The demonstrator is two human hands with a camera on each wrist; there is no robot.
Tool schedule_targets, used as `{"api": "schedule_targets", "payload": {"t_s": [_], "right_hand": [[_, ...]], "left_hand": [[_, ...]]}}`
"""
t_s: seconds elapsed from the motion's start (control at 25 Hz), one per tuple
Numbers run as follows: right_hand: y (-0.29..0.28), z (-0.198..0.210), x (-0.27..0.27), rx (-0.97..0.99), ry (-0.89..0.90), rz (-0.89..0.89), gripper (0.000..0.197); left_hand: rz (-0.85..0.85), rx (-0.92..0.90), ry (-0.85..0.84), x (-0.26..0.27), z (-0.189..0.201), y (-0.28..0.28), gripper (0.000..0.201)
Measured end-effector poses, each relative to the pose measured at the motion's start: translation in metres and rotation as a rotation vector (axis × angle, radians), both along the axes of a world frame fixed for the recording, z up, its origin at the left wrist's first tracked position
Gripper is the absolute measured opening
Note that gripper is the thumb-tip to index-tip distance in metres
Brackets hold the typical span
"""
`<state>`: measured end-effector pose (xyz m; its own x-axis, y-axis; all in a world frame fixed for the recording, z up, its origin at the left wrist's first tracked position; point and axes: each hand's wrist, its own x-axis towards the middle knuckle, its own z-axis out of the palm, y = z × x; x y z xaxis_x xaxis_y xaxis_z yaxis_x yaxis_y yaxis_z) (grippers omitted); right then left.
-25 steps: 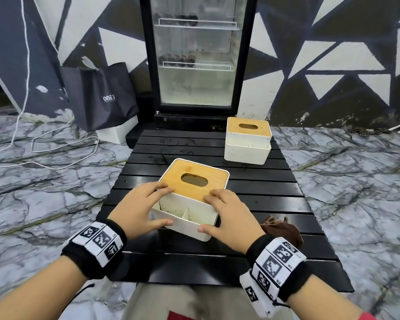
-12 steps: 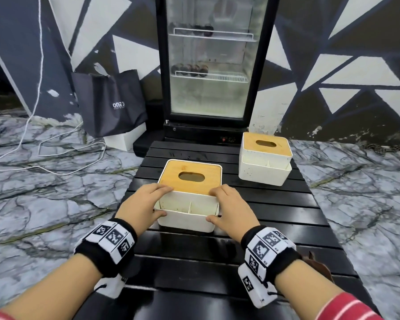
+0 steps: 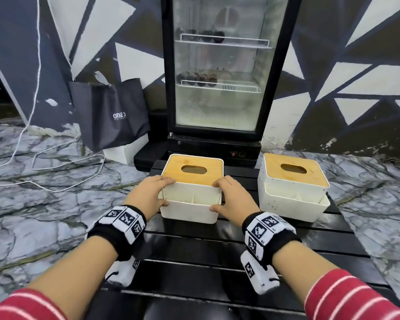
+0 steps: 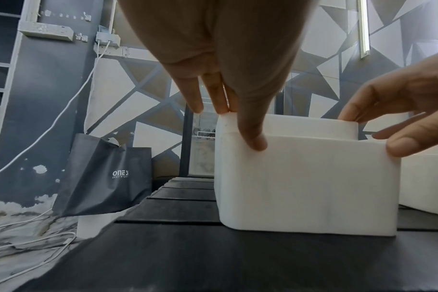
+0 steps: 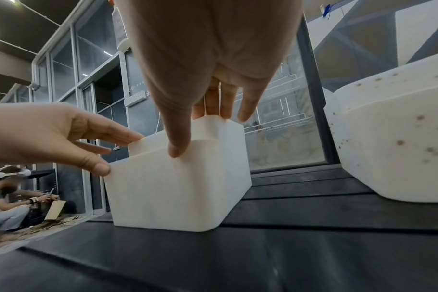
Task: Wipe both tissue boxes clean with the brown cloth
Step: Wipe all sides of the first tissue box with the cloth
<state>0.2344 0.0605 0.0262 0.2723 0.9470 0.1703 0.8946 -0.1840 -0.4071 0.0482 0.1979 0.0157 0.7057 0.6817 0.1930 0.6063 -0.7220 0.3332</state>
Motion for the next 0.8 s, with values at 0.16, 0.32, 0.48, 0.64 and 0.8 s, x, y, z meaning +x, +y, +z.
{"api": "schedule_targets", "payload": {"t_s": [0.16,0.32,0.48,0.64,0.8], "right_hand": [[0.031,-0.004,0.017,0.012,-0.003,0.001,0.052],[0.047,-0.008,0.024,0.027,0.017,0.009,0.052],[0.05,-0.01,0.025,0.047,0.016,0.014,0.051],[0.043,-0.017,0.019,0.064,0.025,0.015,0.049],[0.041,-0.016,0.017,0.088,0.033,0.009,0.048]], "left_hand": [[0.017,0.03,0.005,0.015,-0.003,0.026,0.064],[0.021,0.024,-0.007,0.021,-0.006,0.044,0.066],[0.006,0.043,-0.013,0.022,-0.005,0.045,0.065],[0.004,0.044,-0.011,0.014,-0.007,0.039,0.065],[-0.01,0.046,-0.022,0.014,-0.006,0.038,0.064]]}}
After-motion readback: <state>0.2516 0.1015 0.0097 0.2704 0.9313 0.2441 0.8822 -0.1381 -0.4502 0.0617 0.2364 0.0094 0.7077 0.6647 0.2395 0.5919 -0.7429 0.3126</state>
